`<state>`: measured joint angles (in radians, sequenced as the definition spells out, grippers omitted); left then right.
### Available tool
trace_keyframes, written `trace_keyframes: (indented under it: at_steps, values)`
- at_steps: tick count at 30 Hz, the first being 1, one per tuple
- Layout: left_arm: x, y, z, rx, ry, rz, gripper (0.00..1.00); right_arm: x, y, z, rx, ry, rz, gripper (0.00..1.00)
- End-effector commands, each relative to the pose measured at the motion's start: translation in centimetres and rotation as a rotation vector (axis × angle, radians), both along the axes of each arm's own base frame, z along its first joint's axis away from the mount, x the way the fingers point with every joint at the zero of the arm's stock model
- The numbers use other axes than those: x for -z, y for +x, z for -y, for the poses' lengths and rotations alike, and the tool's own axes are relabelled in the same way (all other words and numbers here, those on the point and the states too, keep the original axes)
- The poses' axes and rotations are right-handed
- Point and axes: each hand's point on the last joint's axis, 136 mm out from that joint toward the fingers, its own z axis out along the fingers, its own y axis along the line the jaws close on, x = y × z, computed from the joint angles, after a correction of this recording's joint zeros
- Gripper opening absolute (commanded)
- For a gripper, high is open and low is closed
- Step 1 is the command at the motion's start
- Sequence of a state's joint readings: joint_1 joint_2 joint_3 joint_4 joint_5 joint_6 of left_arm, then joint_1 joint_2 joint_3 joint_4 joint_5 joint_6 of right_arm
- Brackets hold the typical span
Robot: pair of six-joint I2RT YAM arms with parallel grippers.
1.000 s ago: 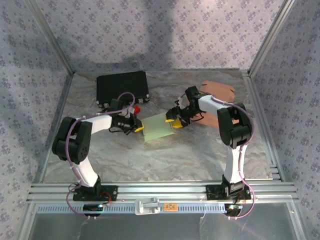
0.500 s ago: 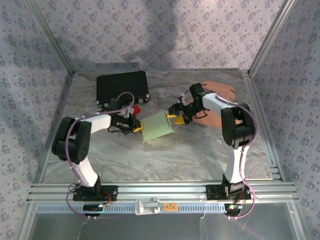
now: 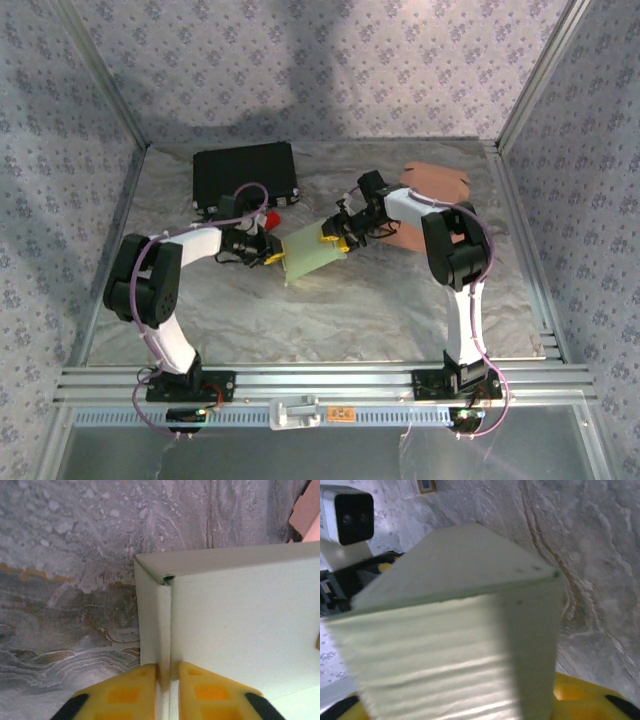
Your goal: Fold the paper box
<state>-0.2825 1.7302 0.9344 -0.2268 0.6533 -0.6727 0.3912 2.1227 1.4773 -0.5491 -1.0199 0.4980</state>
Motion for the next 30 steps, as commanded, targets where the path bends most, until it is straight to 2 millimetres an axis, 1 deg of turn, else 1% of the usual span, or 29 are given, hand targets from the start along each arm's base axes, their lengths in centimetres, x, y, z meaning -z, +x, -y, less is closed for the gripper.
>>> trace_keyframes:
  at_steps: [1, 3, 5, 6, 8, 10, 12, 15, 18, 20, 23, 24, 25, 26, 30]
  values:
    - [-1.7, 0.1, -1.4, -0.055, 0.079, 0.022, 0.30, 0.7, 1.0, 0.0, 0.129, -0.003, -0.168, 0.32]
    - [-4.7, 1.0, -1.5, -0.061, 0.075, 0.113, 0.36, 0.5, 1.2, 0.4, 0.190, 0.004, -0.235, 0.30]
    - [-7.9, 1.4, -1.3, -0.022, 0.079, 0.220, 0.39, -0.3, 1.2, 0.9, 0.248, -0.003, -0.298, 0.30]
    - [-9.1, 1.4, -1.0, 0.015, 0.091, 0.268, 0.40, -0.8, 1.2, 1.2, 0.268, -0.003, -0.321, 0.29]
    - [-11.4, 0.9, 0.1, 0.144, 0.152, 0.388, 0.42, -1.2, 0.7, 1.9, 0.315, -0.037, -0.425, 0.30]
    - [-12.9, -0.2, 1.4, 0.300, 0.243, 0.512, 0.43, -1.6, -0.2, 2.1, 0.336, -0.056, -0.533, 0.29]
    - [-13.9, -1.6, 3.0, 0.476, 0.334, 0.656, 0.45, -1.4, -1.7, 2.7, 0.346, -0.106, -0.665, 0.29]
    - [-14.6, -3.8, 5.4, 0.704, 0.409, 0.829, 0.49, -1.5, -3.5, 3.2, 0.349, -0.137, -0.809, 0.29]
    - [-14.8, -5.6, 7.3, 0.880, 0.445, 0.937, 0.52, -1.8, -4.5, 3.7, 0.382, -0.155, -0.855, 0.30]
    - [-14.2, -6.8, 8.1, 1.011, 0.463, 0.978, 0.53, -2.0, -4.8, 4.0, 0.404, -0.154, -0.872, 0.32]
    - [-13.0, -7.7, 8.4, 1.120, 0.486, 0.989, 0.55, -1.8, -5.5, 4.4, 0.404, -0.169, -0.904, 0.33]
    - [-12.8, -7.7, 8.6, 1.141, 0.502, 0.995, 0.55, -1.7, -5.7, 4.5, 0.404, -0.173, -0.913, 0.33]
    - [-11.9, -8.0, 8.2, 1.179, 0.523, 0.960, 0.55, -1.5, -5.9, 4.6, 0.407, -0.178, -0.923, 0.33]
    - [-11.4, -8.2, 8.3, 1.203, 0.532, 0.951, 0.57, -1.3, -6.1, 4.7, 0.409, -0.180, -0.933, 0.33]
    - [-9.7, -8.6, 8.5, 1.272, 0.572, 0.940, 0.58, -0.6, -6.5, 4.9, 0.416, -0.188, -0.960, 0.33]
